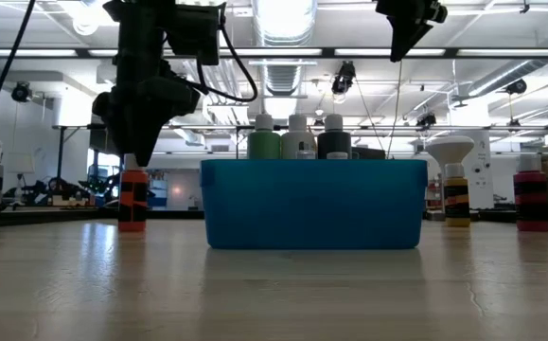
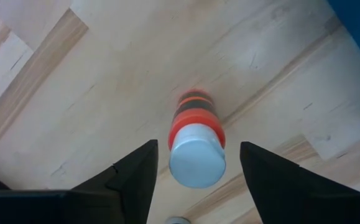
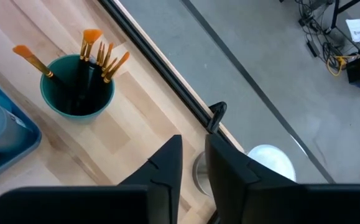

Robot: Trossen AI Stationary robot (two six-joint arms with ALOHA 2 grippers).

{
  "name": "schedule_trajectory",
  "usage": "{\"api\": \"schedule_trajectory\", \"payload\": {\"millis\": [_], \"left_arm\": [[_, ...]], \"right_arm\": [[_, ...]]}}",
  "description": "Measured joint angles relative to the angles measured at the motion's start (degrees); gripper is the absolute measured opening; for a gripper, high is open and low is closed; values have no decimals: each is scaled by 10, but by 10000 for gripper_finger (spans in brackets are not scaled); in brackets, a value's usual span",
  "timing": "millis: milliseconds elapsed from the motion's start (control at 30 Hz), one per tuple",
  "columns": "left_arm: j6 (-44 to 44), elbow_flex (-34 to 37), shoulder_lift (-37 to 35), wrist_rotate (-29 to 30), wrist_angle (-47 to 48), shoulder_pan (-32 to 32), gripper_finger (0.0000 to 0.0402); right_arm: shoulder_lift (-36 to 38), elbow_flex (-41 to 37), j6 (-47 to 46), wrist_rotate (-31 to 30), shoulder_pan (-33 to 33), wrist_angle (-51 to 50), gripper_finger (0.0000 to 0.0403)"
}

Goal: Pick & Place Paint Supplies
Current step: Put the small orange paint bottle into the blue bin

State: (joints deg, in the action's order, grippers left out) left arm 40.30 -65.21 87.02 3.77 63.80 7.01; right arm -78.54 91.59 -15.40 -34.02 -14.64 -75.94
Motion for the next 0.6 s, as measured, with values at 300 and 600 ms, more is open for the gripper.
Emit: {"api": "schedule_trajectory", "payload": {"millis": [300, 600], "left_arm": [[-8, 11, 0, 0, -8, 0, 226], [-9, 16, 0, 1, -24, 0, 225]], "right_arm": [[0, 0, 0, 0, 0, 0, 45], [0, 0, 0, 0, 0, 0, 56]]}}
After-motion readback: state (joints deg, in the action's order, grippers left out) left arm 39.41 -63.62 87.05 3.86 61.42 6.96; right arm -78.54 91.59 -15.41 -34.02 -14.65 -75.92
